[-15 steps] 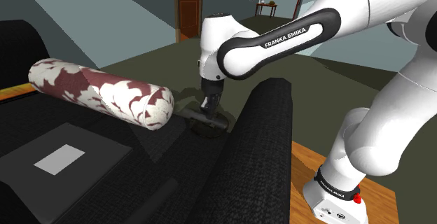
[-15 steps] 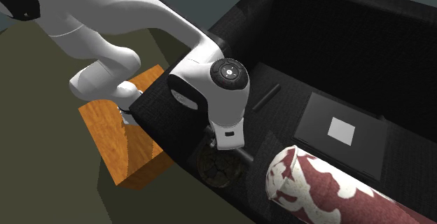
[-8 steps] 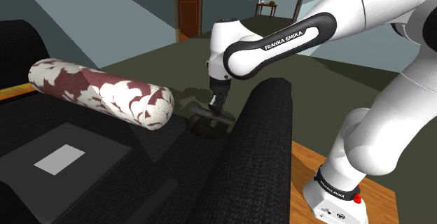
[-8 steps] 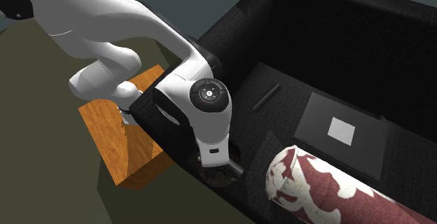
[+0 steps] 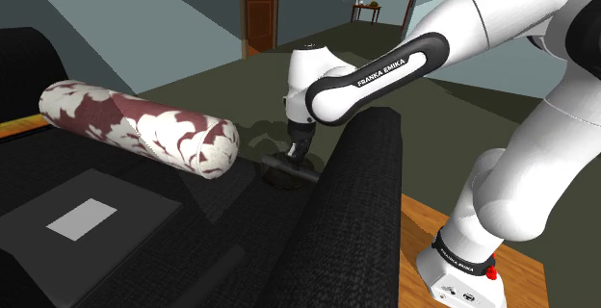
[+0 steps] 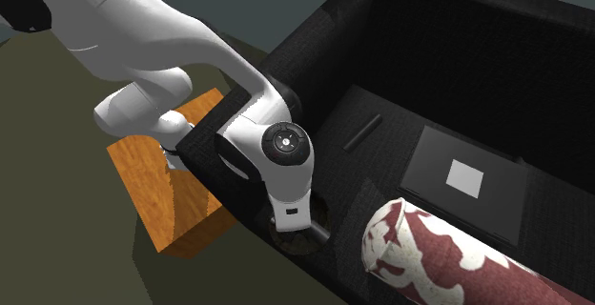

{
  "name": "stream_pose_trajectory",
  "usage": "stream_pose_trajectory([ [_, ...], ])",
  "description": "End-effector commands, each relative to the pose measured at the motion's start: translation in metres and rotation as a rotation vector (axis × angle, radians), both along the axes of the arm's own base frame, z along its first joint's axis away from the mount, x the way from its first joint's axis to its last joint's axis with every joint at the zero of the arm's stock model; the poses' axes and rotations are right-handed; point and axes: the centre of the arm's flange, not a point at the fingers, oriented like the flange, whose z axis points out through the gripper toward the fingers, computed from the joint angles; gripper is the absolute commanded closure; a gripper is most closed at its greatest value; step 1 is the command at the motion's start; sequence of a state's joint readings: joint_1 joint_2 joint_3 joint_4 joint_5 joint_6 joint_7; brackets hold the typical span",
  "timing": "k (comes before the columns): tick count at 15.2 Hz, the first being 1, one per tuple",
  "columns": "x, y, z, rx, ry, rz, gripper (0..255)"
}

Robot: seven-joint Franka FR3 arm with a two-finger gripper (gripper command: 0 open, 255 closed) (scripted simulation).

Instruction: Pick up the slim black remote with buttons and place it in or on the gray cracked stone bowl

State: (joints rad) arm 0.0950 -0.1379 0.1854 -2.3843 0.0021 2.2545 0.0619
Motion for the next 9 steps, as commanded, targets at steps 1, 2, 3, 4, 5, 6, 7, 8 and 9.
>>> stream_pose_trajectory([
  [1,0.0001,-0.0003,-0.0020,0.000,-0.001,0.000,255],
  [2,0.0001,-0.0003,-0.0020,0.000,-0.001,0.000,255],
  [3,0.0001,-0.0003,-0.0020,0.000,-0.001,0.000,255],
  [4,0.0001,-0.0003,-0.0020,0.000,-0.001,0.000,255],
  [5,0.0001,-0.0003,-0.0020,0.000,-0.001,0.000,255],
  [6,0.0001,-0.0003,-0.0020,0.000,-0.001,0.000,255],
  [7,0.0002,-0.0003,-0.0021,0.000,-0.001,0.000,0],
  [8,0.0003,-0.0004,-0.0022,0.000,-0.001,0.000,0],
  [9,0.0002,-0.0003,-0.0022,0.000,-0.001,0.000,0],
])
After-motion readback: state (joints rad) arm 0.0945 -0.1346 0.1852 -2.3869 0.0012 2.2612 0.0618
